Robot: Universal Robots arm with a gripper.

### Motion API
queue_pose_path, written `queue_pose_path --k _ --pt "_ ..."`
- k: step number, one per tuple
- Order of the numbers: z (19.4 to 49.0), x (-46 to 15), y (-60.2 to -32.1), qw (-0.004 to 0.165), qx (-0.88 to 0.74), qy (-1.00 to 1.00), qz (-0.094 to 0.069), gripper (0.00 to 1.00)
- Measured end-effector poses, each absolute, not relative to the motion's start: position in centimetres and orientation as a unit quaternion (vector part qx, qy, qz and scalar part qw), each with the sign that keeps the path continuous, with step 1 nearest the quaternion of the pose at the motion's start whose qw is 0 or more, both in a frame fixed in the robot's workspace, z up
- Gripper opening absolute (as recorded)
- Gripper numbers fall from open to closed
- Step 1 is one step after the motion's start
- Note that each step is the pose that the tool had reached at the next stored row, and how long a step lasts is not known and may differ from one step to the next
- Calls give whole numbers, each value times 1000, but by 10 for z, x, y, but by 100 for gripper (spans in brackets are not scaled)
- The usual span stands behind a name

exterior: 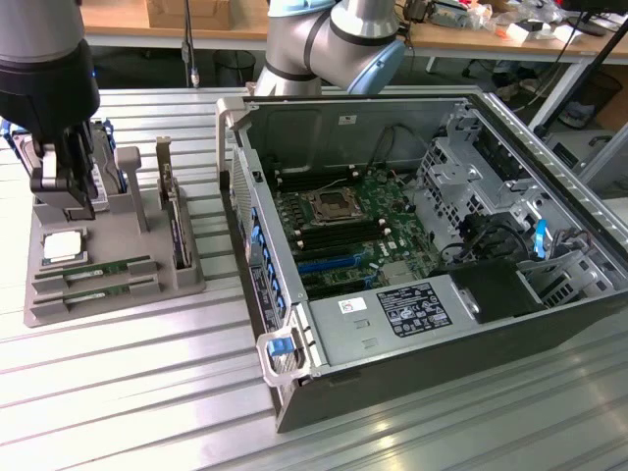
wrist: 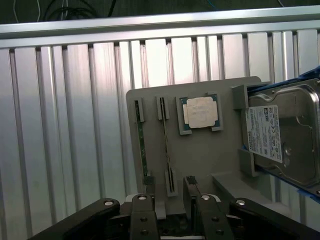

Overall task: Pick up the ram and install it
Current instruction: 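Pick up the ram and move it above insertion slot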

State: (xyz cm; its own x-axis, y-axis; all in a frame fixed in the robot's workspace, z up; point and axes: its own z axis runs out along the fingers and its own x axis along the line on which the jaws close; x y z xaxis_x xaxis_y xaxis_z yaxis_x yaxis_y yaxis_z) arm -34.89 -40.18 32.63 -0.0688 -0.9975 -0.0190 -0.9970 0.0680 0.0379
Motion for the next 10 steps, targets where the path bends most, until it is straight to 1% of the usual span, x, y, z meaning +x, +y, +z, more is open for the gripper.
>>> queue_pose_path --k 10 --pt "318 -349 -402 7 682 -731 -21 36"
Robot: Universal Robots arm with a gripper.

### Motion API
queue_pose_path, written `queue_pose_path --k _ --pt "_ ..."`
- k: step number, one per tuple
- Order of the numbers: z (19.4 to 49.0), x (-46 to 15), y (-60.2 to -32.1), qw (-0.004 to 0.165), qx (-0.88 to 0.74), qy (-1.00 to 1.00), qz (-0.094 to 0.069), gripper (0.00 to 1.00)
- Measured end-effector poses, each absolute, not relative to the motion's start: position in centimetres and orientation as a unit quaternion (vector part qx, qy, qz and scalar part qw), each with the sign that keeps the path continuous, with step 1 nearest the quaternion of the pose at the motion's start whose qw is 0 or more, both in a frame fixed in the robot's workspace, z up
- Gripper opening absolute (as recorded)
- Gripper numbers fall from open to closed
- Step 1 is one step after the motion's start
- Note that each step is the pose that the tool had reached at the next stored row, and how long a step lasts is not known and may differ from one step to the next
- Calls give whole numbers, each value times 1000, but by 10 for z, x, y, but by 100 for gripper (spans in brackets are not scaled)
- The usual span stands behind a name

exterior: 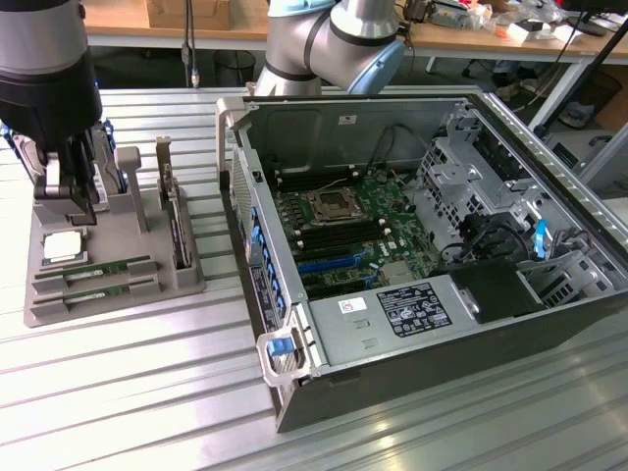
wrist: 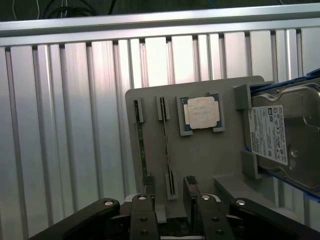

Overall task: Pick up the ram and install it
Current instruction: 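Pick up the ram and move it above insertion slot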

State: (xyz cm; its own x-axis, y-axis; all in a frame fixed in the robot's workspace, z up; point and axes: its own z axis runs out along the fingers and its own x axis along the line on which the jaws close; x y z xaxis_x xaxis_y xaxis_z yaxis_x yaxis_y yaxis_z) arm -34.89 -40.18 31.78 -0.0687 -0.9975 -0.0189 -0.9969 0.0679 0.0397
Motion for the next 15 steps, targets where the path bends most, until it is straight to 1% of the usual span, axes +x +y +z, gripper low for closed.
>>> queue_pose_path --k 15 --pt "307 -349 -402 7 682 -731 -21 36"
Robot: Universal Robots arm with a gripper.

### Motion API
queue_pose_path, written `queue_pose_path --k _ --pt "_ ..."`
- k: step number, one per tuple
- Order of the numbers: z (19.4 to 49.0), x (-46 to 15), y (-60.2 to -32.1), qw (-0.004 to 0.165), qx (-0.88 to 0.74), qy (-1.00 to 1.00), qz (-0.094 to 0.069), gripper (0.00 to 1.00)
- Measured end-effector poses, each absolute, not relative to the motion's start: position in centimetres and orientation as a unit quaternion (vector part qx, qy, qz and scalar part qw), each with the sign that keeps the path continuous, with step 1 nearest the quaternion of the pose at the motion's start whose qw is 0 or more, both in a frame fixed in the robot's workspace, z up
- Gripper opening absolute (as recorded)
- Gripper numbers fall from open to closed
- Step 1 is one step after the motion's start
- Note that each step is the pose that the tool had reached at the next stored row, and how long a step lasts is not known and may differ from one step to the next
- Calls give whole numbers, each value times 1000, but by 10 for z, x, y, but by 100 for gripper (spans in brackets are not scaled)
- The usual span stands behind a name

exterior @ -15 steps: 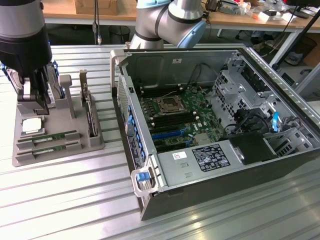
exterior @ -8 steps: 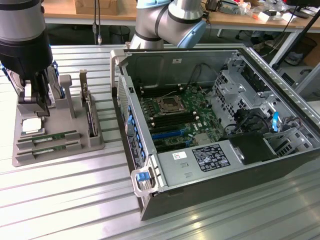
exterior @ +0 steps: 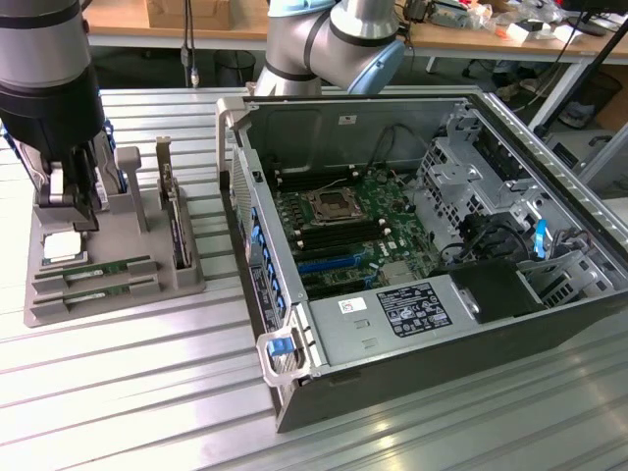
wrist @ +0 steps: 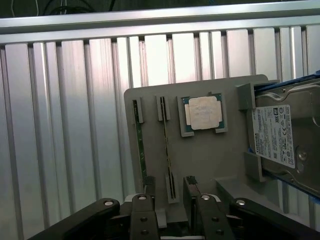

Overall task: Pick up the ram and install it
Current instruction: 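Pick up the ram and move it above insertion slot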

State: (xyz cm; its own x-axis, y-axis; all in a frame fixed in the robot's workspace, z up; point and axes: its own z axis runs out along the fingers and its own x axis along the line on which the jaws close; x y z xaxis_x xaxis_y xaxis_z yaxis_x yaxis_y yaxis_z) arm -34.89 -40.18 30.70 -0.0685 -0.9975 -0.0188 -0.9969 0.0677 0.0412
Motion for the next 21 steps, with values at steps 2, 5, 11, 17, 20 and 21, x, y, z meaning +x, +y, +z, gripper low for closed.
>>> queue_pose_path --k 2,5,11,17,20,21 --pt "305 -349 -402 7 682 -731 -22 36" --pt "304 -349 -402 7 682 -731 -22 36" --pt "299 -349 -402 7 683 -730 -22 36" --pt "296 -349 -402 8 683 -730 -22 36" --pt "294 -349 -402 8 683 -730 -22 36" --pt "293 -349 -402 8 683 -730 -22 36"
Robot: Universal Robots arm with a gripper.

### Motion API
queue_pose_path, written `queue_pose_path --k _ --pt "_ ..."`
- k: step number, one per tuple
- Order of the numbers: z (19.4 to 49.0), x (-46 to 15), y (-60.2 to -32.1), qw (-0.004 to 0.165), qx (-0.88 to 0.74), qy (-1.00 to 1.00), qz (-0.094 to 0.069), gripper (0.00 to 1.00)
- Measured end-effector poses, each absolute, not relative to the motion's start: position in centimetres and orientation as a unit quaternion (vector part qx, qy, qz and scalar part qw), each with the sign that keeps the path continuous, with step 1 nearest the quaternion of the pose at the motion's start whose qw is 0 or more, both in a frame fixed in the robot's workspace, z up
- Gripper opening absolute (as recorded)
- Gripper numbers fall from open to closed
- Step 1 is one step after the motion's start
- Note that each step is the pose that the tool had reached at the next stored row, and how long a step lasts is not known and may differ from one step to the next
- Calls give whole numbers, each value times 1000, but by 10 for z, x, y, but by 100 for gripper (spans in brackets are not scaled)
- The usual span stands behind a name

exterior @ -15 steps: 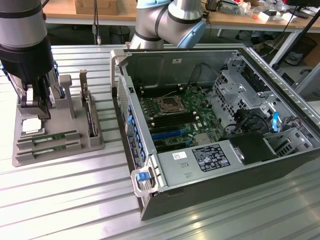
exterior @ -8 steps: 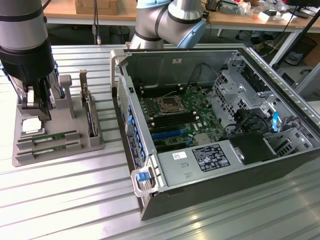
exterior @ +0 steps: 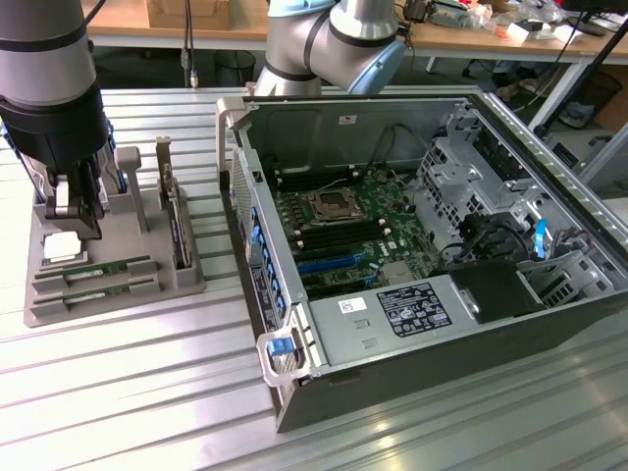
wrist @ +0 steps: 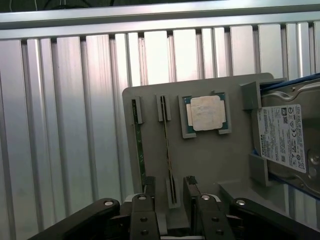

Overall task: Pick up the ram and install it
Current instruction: 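Pick up the ram and move it above insertion slot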

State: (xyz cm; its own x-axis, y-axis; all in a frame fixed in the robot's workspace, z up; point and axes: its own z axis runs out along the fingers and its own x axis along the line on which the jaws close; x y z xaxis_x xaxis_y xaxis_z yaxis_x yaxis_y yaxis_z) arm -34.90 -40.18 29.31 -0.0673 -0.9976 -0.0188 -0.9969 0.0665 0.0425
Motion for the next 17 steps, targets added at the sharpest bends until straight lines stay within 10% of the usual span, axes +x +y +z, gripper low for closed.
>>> queue_pose_path --k 17 --pt "282 -349 -402 8 683 -730 -22 36"
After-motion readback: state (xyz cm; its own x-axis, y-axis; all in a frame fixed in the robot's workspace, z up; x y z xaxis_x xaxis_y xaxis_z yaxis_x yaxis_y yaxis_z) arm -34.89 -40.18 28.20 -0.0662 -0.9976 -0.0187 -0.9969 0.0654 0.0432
